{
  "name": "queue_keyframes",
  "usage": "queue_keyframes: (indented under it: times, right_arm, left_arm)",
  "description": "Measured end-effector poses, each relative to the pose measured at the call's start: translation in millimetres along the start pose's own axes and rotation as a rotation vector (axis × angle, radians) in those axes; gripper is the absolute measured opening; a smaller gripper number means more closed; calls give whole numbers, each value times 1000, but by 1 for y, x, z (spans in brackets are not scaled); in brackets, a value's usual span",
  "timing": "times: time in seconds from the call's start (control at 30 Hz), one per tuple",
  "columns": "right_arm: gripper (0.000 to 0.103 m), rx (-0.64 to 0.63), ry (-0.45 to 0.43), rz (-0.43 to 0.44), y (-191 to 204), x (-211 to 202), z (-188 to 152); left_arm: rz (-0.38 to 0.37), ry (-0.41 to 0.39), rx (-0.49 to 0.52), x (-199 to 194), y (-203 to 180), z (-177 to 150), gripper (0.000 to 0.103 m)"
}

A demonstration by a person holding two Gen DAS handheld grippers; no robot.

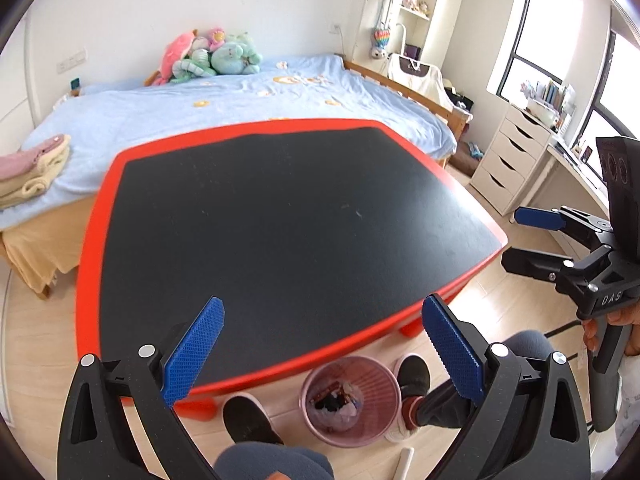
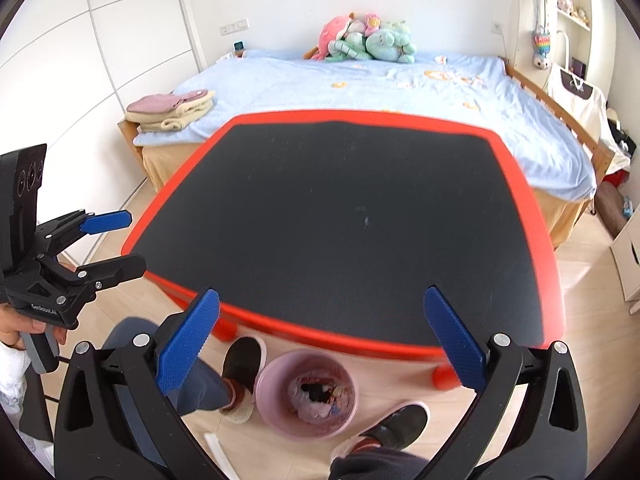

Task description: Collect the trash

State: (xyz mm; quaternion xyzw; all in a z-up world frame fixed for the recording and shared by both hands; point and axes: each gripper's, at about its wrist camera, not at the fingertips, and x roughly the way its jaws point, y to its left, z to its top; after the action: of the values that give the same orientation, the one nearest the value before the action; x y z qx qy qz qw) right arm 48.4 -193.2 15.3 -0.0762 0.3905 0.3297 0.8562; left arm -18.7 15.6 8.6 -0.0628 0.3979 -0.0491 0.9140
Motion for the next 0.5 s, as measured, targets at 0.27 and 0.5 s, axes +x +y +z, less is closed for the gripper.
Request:
queue_keyframes:
  times: [0.27, 0.5]
  right_arm:
    - [100, -16, -34, 1, -5, 2, 35]
    - [100, -18, -31, 17, -7, 5, 39]
  left_arm:
    - [34, -10, -17, 1, 7, 21, 97]
    - [23, 3, -15, 6, 7, 29, 97]
